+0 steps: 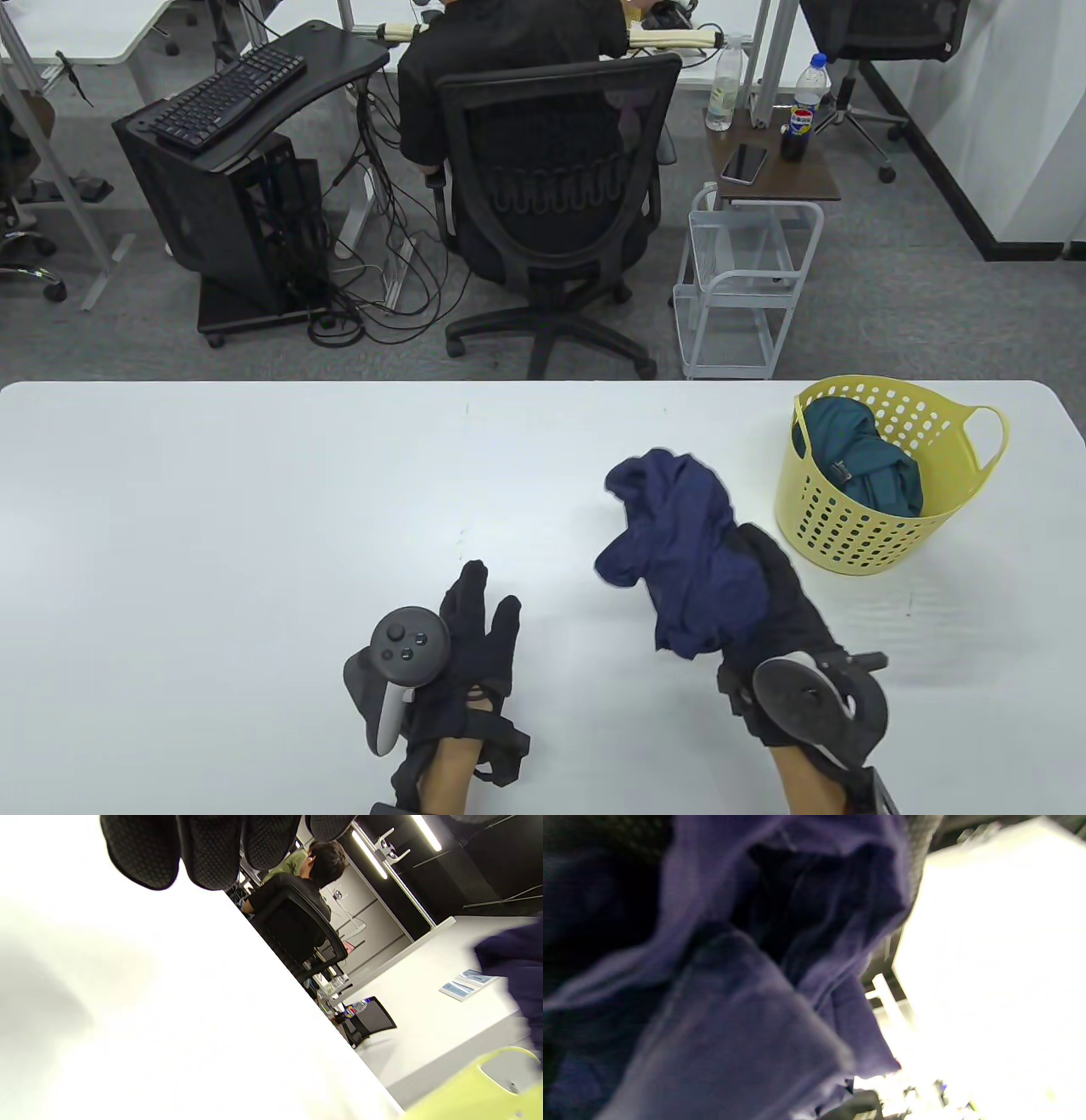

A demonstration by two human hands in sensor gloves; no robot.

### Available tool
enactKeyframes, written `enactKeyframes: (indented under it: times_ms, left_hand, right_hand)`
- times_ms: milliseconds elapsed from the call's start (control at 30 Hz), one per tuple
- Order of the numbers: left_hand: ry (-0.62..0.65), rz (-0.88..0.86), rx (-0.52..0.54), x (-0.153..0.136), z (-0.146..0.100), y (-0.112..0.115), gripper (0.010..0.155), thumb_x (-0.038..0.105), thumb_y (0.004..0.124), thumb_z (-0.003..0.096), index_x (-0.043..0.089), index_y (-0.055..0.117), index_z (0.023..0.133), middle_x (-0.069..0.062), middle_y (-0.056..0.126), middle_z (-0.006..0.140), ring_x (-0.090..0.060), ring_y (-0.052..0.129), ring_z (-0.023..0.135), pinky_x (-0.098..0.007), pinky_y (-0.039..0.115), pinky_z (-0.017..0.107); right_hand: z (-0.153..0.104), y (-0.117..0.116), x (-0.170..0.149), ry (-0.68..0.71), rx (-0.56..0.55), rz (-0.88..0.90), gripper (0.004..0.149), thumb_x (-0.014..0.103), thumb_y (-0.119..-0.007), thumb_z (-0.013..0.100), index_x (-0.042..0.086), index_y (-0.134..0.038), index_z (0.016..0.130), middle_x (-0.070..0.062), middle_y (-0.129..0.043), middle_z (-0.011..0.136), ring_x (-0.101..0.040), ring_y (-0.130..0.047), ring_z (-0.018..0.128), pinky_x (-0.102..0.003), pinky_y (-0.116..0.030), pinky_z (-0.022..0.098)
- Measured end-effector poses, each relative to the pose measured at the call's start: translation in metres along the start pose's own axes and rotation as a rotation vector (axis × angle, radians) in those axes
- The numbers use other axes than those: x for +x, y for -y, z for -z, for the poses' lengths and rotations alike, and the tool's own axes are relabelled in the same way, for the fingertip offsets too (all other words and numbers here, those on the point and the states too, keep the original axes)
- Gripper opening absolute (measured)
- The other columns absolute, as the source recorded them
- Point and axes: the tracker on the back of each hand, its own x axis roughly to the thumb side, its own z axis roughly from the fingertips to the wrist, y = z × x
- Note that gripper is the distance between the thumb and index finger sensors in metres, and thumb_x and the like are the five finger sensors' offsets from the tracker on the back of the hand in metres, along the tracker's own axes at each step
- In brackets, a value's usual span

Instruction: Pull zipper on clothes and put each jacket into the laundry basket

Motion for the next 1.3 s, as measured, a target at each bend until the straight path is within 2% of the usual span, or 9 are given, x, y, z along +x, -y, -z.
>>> enactKeyframes:
  times_ms: [167, 300, 400, 467, 533, 600, 800, 1100, 1300]
  left_hand:
    - [-0.031, -0.038, -0.012, -0.007, 0.003, 0.001, 0.077, 0.071, 0.058, 0.0426, 0.031, 0.048, 0.108, -0.01, 0.058, 0.113, -0.042, 0.074, 0.093, -0.058, 0.072, 0.059]
    - [-0.039, -0.032, -0.016, -0.008, 0.004, 0.003, 0.077, 0.071, 0.059, 0.0426, 0.031, 0.048, 0.108, -0.011, 0.058, 0.113, -0.043, 0.074, 0.093, -0.058, 0.072, 0.058]
    - [-0.035, 0.002, -0.005, -0.006, 0.004, 0.003, 0.077, 0.071, 0.059, 0.0425, 0.031, 0.048, 0.108, -0.011, 0.058, 0.113, -0.042, 0.074, 0.093, -0.058, 0.072, 0.058]
    - [-0.031, 0.023, 0.001, -0.006, 0.004, 0.003, 0.077, 0.071, 0.059, 0.0422, 0.031, 0.049, 0.108, -0.01, 0.059, 0.113, -0.042, 0.075, 0.092, -0.058, 0.072, 0.058]
    - [-0.033, 0.025, 0.007, -0.007, 0.004, 0.002, 0.077, 0.071, 0.059, 0.0421, 0.031, 0.05, 0.107, -0.011, 0.059, 0.113, -0.043, 0.075, 0.092, -0.058, 0.072, 0.058]
    - [-0.035, 0.015, 0.01, -0.007, 0.004, 0.0, 0.077, 0.071, 0.059, 0.0421, 0.031, 0.049, 0.107, -0.011, 0.059, 0.113, -0.043, 0.075, 0.092, -0.058, 0.072, 0.058]
    - [-0.017, 0.067, 0.018, -0.003, 0.003, 0.003, 0.077, 0.07, 0.059, 0.0421, 0.031, 0.049, 0.108, -0.008, 0.059, 0.113, -0.043, 0.074, 0.093, -0.058, 0.071, 0.058]
    - [0.045, 0.236, 0.08, 0.01, -0.003, 0.005, 0.076, 0.07, 0.06, 0.0414, 0.033, 0.051, 0.107, -0.006, 0.061, 0.113, -0.042, 0.075, 0.093, -0.058, 0.071, 0.059]
    - [0.1, 0.336, 0.112, 0.019, -0.005, 0.011, 0.076, 0.07, 0.061, 0.0406, 0.034, 0.052, 0.107, -0.004, 0.062, 0.113, -0.04, 0.075, 0.094, -0.059, 0.071, 0.059]
  right_hand:
    - [0.077, 0.028, -0.047, -0.121, -0.118, -0.247, 0.074, 0.032, -0.09, 0.051, 0.048, -0.04, 0.103, 0.008, -0.059, 0.11, -0.027, -0.093, 0.074, -0.033, -0.089, 0.052]
    - [0.118, -0.004, -0.099, -0.206, -0.021, -0.483, 0.072, 0.028, -0.089, 0.052, 0.049, -0.041, 0.102, 0.009, -0.053, 0.112, -0.028, -0.087, 0.081, -0.035, -0.084, 0.057]
    - [0.118, -0.053, -0.141, -0.302, 0.428, -0.521, 0.085, 0.036, -0.091, 0.046, 0.044, -0.031, 0.106, 0.008, -0.03, 0.119, -0.036, -0.054, 0.105, -0.049, -0.061, 0.073]
    - [0.101, -0.074, -0.166, -0.513, 0.881, -0.431, 0.072, 0.056, -0.073, 0.052, 0.04, -0.037, 0.111, 0.01, -0.026, 0.124, -0.037, -0.024, 0.112, -0.058, -0.036, 0.079]
    - [0.088, -0.077, -0.178, -0.616, 0.803, -0.191, 0.061, 0.058, -0.059, 0.054, 0.029, -0.059, 0.107, 0.01, -0.04, 0.124, -0.033, -0.012, 0.113, -0.056, -0.013, 0.076]
    - [0.086, -0.07, -0.178, -0.564, 0.547, -0.127, 0.067, 0.064, -0.065, 0.049, 0.02, -0.08, 0.098, 0.003, -0.063, 0.119, -0.034, -0.031, 0.113, -0.058, -0.021, 0.075]
    - [0.086, -0.038, -0.14, -0.4, 0.4, -0.198, 0.062, 0.061, -0.068, 0.05, 0.03, -0.07, 0.104, 0.004, -0.062, 0.119, -0.038, -0.044, 0.111, -0.062, -0.034, 0.075]
    - [0.045, -0.006, -0.027, -0.1, 0.424, 0.009, 0.066, 0.068, -0.064, 0.05, 0.038, -0.06, 0.109, 0.004, -0.054, 0.124, -0.045, -0.04, 0.112, -0.072, -0.039, 0.071]
    - [-0.019, -0.053, 0.006, -0.073, 0.595, 0.123, 0.077, 0.078, -0.053, 0.045, 0.041, -0.048, 0.112, 0.003, -0.049, 0.126, -0.047, -0.042, 0.112, -0.076, -0.042, 0.069]
